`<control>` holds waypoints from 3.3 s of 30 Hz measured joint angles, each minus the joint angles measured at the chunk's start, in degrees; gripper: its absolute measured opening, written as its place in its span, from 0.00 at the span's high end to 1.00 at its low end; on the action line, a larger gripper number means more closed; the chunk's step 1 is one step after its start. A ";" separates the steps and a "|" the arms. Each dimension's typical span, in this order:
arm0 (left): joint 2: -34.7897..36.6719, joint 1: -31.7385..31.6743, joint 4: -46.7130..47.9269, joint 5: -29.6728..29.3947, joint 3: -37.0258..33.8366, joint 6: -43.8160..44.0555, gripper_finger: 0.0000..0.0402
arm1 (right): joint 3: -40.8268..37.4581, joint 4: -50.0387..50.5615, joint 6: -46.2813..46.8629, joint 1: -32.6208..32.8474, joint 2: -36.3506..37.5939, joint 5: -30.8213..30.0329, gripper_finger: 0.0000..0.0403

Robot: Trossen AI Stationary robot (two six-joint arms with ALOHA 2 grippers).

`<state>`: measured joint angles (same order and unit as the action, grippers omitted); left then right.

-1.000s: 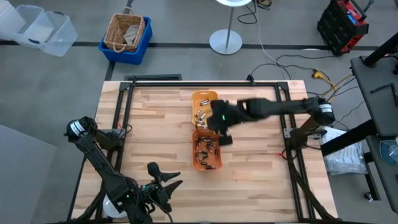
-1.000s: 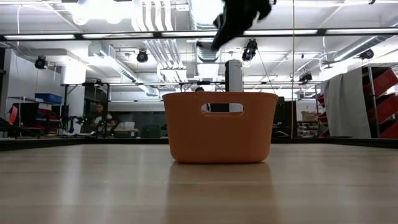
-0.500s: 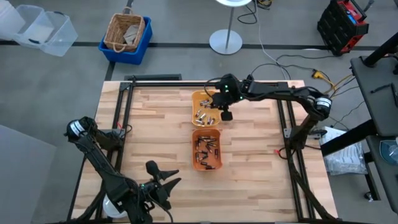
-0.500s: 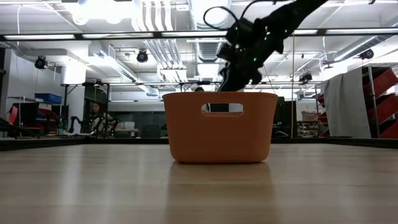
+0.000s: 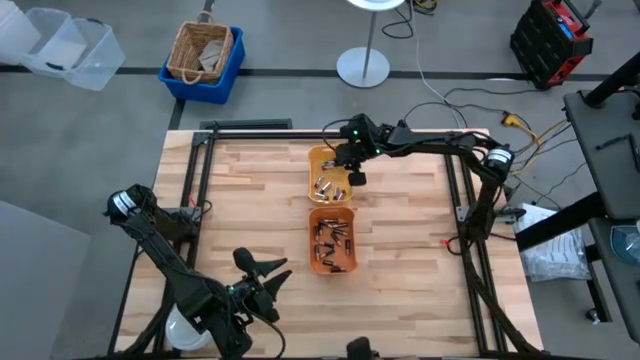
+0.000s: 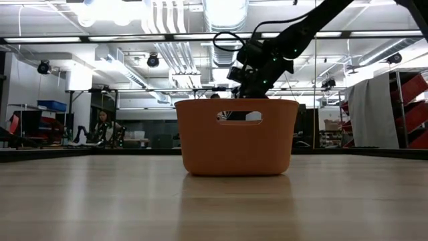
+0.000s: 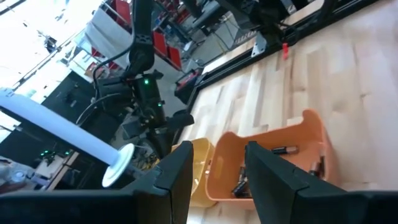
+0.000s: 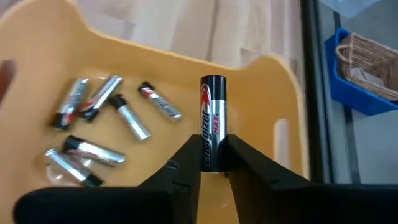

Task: Sort batteries
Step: Put the silver battery into the yellow bin, then return to Home Position

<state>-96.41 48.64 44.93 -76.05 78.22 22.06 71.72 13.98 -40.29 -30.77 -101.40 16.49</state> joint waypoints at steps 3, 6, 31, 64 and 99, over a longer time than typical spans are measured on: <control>0.26 -0.87 0.10 -0.03 0.00 -1.49 0.69 | 1.30 -0.09 -0.09 -0.62 -0.96 0.00 0.81; 0.59 -1.78 0.13 -0.02 0.00 -2.79 0.69 | 2.32 -0.03 -0.44 -0.74 -1.88 0.00 0.80; 0.84 -6.45 -1.43 3.07 0.00 -4.90 0.69 | -9.02 2.15 11.19 15.21 25.36 8.01 0.97; 15.97 -28.89 -40.86 31.65 -17.53 -18.57 0.71 | -29.26 -20.47 19.30 36.29 41.39 -0.50 0.97; 67.58 -34.09 -44.87 67.39 -49.62 -32.59 0.71 | -43.77 -29.65 19.32 36.84 61.63 -5.16 0.97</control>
<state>-28.83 14.55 0.05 -8.66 28.60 -10.52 27.94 -15.68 -20.97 6.07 -39.77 11.33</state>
